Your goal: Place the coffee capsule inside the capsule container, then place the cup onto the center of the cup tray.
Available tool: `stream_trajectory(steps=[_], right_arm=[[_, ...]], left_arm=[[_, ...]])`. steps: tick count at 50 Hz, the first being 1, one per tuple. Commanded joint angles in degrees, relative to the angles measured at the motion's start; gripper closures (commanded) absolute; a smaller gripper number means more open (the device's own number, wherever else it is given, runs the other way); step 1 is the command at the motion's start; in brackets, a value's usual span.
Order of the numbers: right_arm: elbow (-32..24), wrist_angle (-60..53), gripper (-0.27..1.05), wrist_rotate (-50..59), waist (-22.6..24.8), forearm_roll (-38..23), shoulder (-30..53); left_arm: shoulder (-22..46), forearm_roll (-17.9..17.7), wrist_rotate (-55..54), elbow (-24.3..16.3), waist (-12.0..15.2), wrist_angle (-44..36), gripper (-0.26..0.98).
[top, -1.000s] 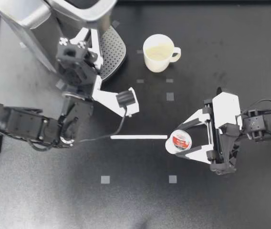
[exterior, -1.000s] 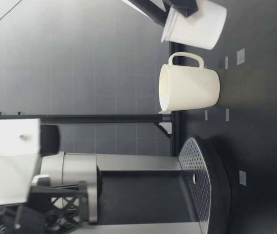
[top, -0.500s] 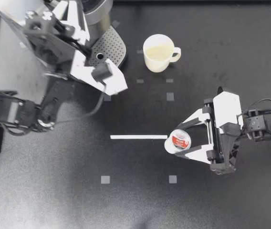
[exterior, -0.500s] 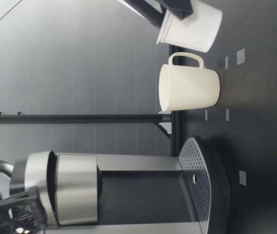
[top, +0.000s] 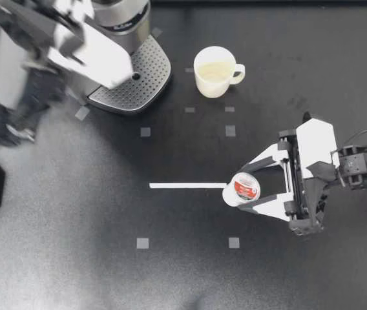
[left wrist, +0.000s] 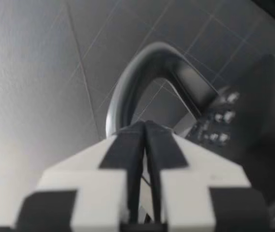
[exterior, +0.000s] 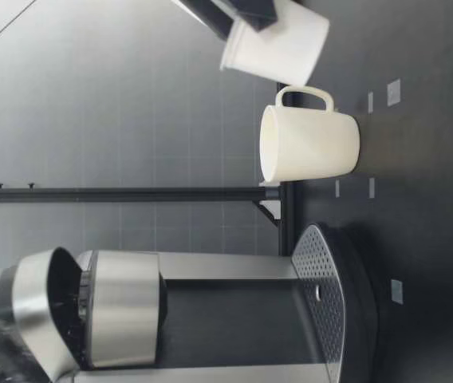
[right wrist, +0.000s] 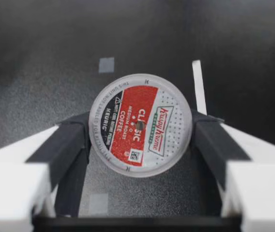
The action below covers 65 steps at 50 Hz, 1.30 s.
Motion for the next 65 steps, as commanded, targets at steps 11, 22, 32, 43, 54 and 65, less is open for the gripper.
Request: stream_trajectory(steps=[11, 22, 32, 43, 54, 65], right_arm=[[-0.88, -0.62, 0.17, 0.18, 0.35, -0.09, -1.49], [-0.97, -0.79, 0.17, 0.09, 0.35, -0.09, -2.11], [-0.97, -1.32, 0.17, 0.18, 0.35, 0.0, -3.34], [-0.97, -1.76, 0.17, 0.18, 0.35, 0.0, -3.52], [-0.97, -3.16, 0.17, 0.26, 0.35, 0.0, -3.69], [-0.97, -4.48, 0.17, -1.41, -1.76, -0.09, -6.24]], left_arm=[[-10.02, -0.97, -12.48, 3.78, 6.33, -10.63, 0.61], [-14.33, -1.23, -18.63, 6.94, 10.02, -17.49, 0.61], [-14.85, -1.23, -19.16, 7.03, 11.25, -18.37, 0.61], [-15.91, -1.58, -19.42, 7.47, 13.1, -18.46, 0.61], [-17.05, -2.55, -19.95, 8.44, 14.24, -19.51, 0.61], [-19.42, -2.55, -23.73, 8.0, 14.15, -31.55, 0.61]])
